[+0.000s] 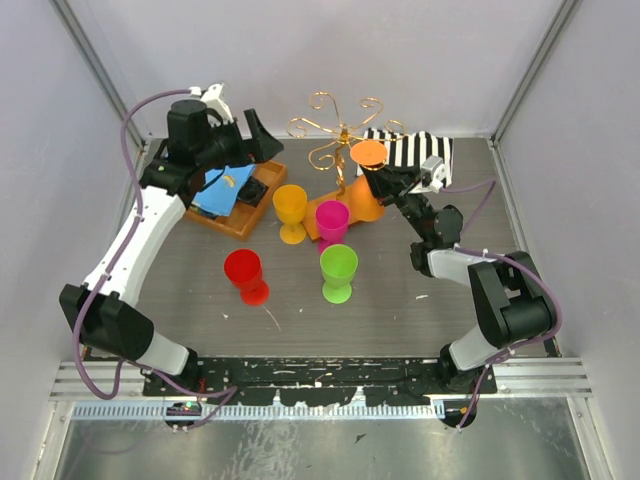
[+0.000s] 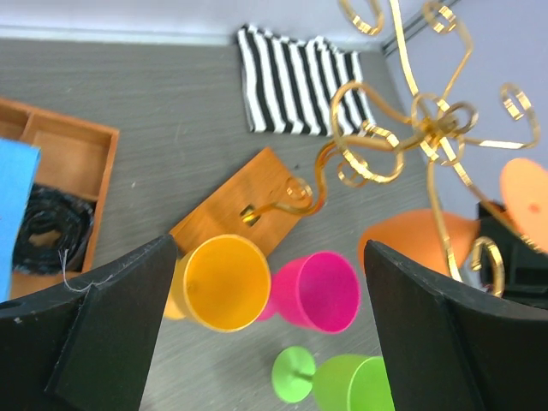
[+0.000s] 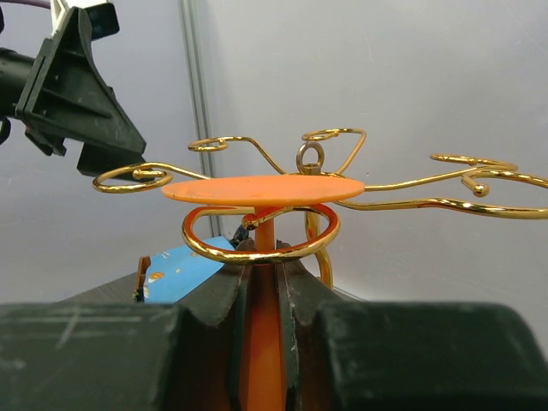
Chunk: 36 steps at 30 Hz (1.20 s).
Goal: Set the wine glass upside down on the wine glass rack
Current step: Turn the wine glass upside down at the wine rack.
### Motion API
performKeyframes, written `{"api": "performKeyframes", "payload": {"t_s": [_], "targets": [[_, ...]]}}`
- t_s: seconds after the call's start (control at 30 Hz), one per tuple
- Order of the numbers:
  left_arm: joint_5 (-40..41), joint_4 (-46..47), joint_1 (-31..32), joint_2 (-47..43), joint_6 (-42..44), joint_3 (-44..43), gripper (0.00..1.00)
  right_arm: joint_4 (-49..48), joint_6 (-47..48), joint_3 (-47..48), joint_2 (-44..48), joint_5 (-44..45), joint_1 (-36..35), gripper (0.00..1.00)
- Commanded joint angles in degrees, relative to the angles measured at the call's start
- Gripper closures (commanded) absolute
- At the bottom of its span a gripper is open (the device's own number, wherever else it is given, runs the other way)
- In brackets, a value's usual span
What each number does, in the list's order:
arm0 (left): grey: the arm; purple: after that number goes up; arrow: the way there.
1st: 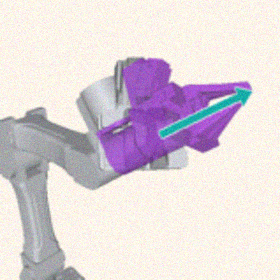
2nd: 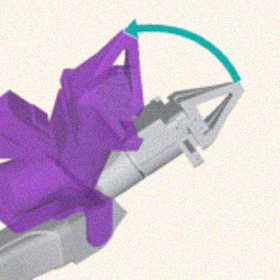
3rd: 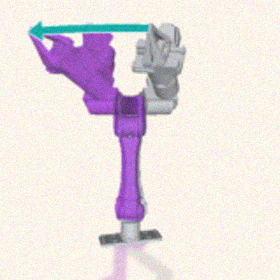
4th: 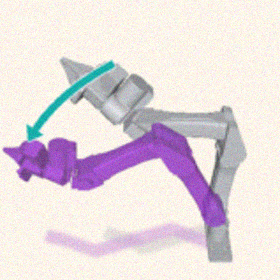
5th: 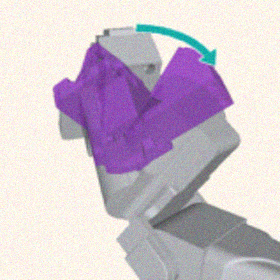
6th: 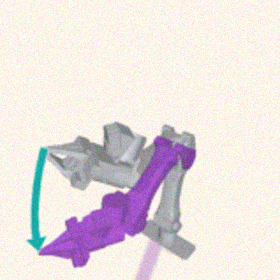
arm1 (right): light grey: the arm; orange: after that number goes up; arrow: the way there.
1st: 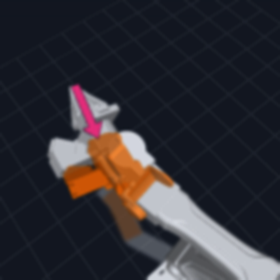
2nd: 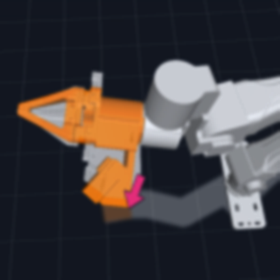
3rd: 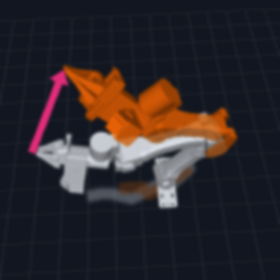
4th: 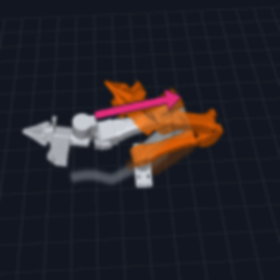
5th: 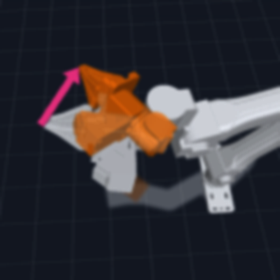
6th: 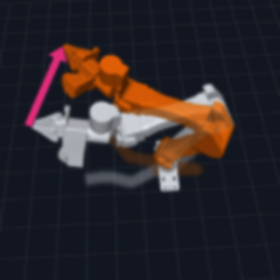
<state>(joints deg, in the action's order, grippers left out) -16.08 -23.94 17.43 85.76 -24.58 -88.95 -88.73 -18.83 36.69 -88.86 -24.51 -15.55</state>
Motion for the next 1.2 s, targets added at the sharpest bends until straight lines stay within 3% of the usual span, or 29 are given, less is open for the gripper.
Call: {"api": "performKeyframes", "payload": {"t_s": [0.0, 0.13, 0.23, 0.4, 0.93, 1.07, 1.17], "targets": [[-1.3, 9.8, 0.1, -0.3, -5.6, -2.0, 0.02, -6.4, 0.2, 0.3, 2.1, 1.6, 0.2, 0.97], [1.3, 8.4, 0.2, 2.6, -6.5, -4.8, 0.03, -6.1, 0.1, 0.4, 2.2, 1.5, 0.2, 0.97], [-1.6, 8.1, 0.2, 5.5, -8.0, -6.8, 0.11, -5.5, 0.3, 0.5, 2.4, 1.2, 0.2, 0.97], [-7.3, 13.7, 0.2, 8.3, -12.7, -6.2, 0.14, -5.0, 0.6, 0.5, 2.3, 1.1, 0.2, 0.97], [-15.7, 20.0, -0.5, 15.0, -21.5, -8.0, 0.77, -4.3, 1.2, 0.8, 1.9, 0.7, 0.2, 0.97], [-16.5, 19.9, -0.8, 15.3, -22.0, -8.1, 0.98, -4.3, 2.0, 0.3, 2.2, 1.3, 0.2, 0.97], [-16.6, 19.2, -1.1, 15.1, -21.9, -8.2, 1.0, -4.2, 2.9, -0.4, 2.8, 2.3, 0.2, 0.97]]}}
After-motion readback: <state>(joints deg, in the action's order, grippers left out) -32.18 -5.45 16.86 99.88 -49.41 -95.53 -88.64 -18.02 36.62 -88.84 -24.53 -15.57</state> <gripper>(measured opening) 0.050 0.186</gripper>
